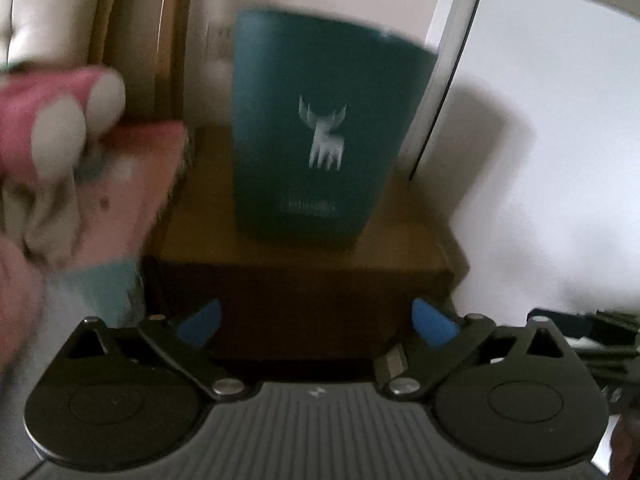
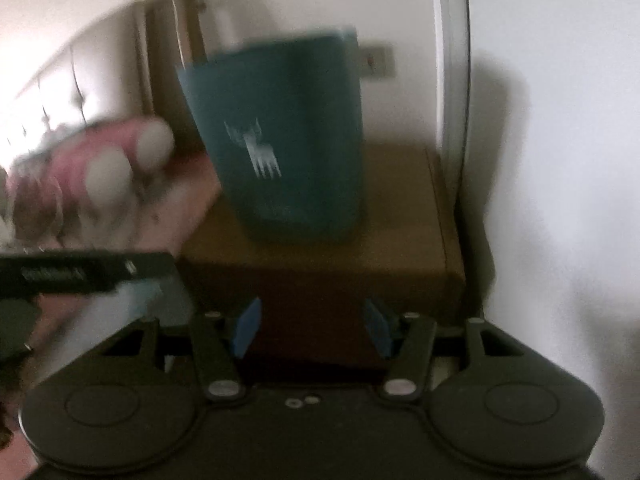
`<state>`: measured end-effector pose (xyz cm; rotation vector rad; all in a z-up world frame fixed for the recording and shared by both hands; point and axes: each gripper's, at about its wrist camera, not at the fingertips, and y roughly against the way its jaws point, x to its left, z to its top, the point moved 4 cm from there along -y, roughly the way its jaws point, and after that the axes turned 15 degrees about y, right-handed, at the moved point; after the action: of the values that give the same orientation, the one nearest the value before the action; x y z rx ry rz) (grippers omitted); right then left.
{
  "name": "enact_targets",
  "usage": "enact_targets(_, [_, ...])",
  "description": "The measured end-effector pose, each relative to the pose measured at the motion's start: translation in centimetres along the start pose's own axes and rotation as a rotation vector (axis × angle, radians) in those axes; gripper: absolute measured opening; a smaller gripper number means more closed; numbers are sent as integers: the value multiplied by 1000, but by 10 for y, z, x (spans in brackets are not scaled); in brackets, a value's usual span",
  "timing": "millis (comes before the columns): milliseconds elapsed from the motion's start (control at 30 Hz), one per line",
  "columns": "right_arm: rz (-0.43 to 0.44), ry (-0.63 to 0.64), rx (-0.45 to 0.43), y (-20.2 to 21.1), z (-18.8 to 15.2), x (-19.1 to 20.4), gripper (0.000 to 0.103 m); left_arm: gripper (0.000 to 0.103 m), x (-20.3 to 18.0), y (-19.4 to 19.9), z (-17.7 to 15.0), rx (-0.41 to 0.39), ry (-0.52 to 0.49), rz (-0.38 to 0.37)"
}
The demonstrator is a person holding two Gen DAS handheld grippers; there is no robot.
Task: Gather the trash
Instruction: 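Lower both tools back down into the floor gap, then grasp the crumpled white paper with the left tool while the right tool grasps a tissue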
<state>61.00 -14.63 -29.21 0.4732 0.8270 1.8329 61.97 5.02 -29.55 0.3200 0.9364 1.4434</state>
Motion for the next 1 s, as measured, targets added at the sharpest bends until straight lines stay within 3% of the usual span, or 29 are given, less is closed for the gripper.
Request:
enact_targets(400, [5,-59,233,-100,-155,0,57,103,65,-107,-144,182,41,102])
enact_targets(733, [55,-161,379,-195,-278,7,56,103,112,-219,-279,328,-130,201])
enact_targets(1000, [102,-240,469,-268,-351,13,56,103,129,-296,-345,406,-187,202])
